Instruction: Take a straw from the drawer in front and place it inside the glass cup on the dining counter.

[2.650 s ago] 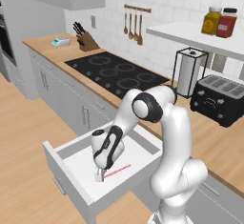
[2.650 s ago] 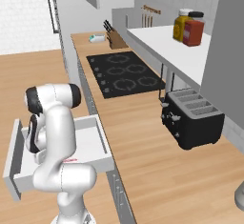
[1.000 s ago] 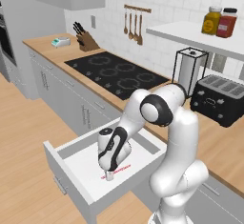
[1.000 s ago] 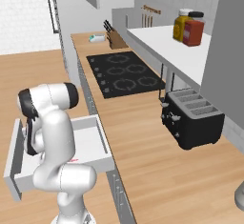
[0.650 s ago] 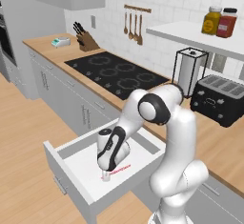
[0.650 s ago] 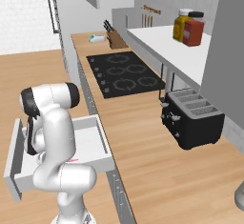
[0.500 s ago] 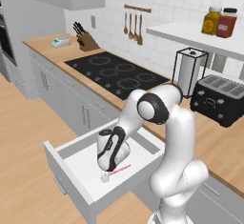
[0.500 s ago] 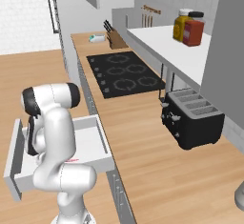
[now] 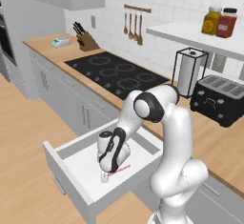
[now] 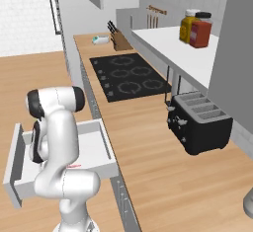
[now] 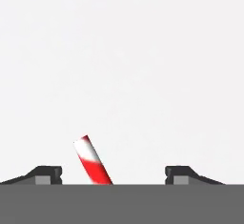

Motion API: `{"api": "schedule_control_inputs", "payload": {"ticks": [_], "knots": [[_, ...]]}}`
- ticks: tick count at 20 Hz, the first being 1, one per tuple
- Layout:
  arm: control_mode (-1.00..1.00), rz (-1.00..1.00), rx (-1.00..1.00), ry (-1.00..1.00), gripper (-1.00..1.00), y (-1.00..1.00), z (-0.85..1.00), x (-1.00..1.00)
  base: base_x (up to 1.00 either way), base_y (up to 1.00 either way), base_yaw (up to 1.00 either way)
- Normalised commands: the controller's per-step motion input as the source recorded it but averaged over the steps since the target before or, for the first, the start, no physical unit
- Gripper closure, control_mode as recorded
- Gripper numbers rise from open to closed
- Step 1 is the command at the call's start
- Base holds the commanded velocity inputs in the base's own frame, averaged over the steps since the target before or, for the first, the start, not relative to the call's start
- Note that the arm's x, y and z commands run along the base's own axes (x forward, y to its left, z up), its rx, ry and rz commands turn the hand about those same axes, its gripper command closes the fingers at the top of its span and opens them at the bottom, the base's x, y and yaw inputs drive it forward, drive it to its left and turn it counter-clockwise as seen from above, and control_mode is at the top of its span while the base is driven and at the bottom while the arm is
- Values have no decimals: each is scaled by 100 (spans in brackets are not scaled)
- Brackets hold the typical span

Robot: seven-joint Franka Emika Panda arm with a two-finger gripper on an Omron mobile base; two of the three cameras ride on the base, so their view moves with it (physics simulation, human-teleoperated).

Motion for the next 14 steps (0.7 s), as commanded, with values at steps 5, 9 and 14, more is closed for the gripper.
{"api": "schedule_control_inputs", "payload": {"ticks": [5, 9, 14], "knots": [[-100, 0, 0, 0, -100, -7, -42, 10, 0, 0, 0], [-100, 0, 0, 0, 100, 0, -48, 7, 0, 0, 0], [-100, 0, 0, 0, 100, 0, -33, 0, 0, 0, 0]]}}
